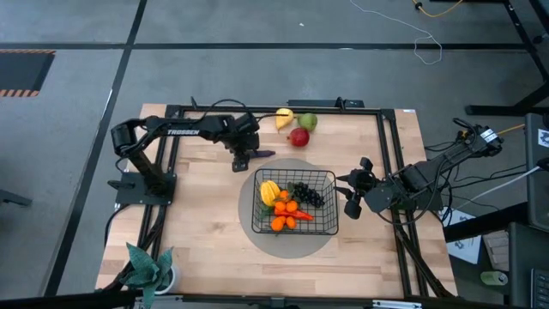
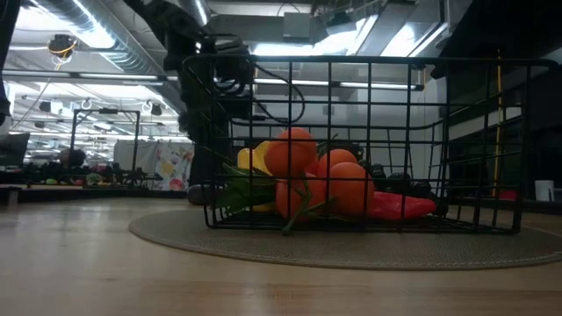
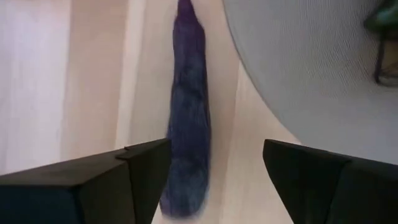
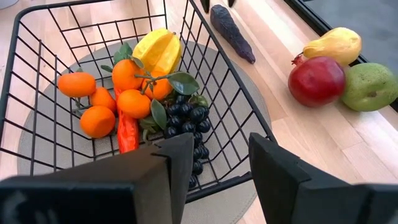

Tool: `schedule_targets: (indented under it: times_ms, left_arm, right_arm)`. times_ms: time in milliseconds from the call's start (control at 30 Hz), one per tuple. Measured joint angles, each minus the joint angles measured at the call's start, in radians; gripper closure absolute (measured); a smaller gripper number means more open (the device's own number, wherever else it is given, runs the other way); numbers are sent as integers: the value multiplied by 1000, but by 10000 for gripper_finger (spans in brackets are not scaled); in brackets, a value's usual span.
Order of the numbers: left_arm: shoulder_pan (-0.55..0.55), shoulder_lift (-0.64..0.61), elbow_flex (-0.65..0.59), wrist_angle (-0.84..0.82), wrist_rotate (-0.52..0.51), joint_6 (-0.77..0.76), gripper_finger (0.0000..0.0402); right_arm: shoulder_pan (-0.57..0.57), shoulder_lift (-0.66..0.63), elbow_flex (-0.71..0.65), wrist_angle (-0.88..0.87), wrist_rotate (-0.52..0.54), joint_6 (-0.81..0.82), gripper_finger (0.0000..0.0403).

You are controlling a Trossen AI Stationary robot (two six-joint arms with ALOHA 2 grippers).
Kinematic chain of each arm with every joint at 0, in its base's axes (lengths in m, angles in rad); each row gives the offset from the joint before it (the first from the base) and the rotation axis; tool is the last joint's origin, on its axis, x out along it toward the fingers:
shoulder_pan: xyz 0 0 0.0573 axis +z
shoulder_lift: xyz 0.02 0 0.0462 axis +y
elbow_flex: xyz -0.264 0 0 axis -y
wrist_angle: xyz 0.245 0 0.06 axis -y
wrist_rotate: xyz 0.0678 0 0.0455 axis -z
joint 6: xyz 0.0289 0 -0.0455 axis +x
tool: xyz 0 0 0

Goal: Build produce basket
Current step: Put the eggplant into the wire basket

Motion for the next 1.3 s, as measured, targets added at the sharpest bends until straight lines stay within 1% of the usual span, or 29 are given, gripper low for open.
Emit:
schedule_targets:
  times_ms: [100,300,400,533,600,633,667,733,800,867,967,1000,1033,1067,1100,1167,1300]
  left_arm:
    - [-4,32,-6,8,-17,45,160]
    - [0,120,-6,80,-64,47,160]
    - [-1,167,-5,125,-61,47,161]
    - [0,207,0,105,-55,6,163]
    - [-1,209,0,90,-63,-24,177]
    - [-1,208,-1,88,-64,-39,191]
    - [-2,202,1,83,-65,-56,209]
    - [-4,178,8,60,-76,-80,259]
    - [-5,162,22,36,-129,-105,308]
    - [-6,118,40,0,-222,-137,312]
    - [-19,45,69,-13,-448,-171,312]
    - [-26,20,71,-25,-506,-180,312]
    - [-33,-4,78,-39,-549,-189,312]
    - [-41,-31,89,-36,-559,-189,312]
    - [-52,-63,100,-21,-545,-190,312]
    - [-81,-122,116,2,-457,-191,312]
    - [-150,-192,121,64,-169,-210,312]
  right_arm:
    - [0,0,0,0,0,-2,257]
    - [0,-1,0,-1,0,-1,257]
    - [0,-1,0,-2,0,-1,257]
    - [0,-1,0,-3,0,-1,257]
    - [0,-1,0,-5,0,-1,257]
    - [0,0,0,-5,0,-2,257]
    - [0,-1,0,-5,0,-2,257]
    - [0,-1,0,-7,0,-2,257]
    - [0,-1,0,-7,0,-2,257]
    - [0,0,0,-7,0,-2,257]
    - [0,0,0,-7,0,-2,257]
    - [0,0,0,-7,0,-2,257]
    - [0,0,0,-7,0,-2,257]
    - [0,0,0,-7,0,-2,257]
    - [0,0,0,-7,0,-2,257]
    - [0,0,0,-8,1,-2,257]
    - [0,0,0,-9,8,-7,257]
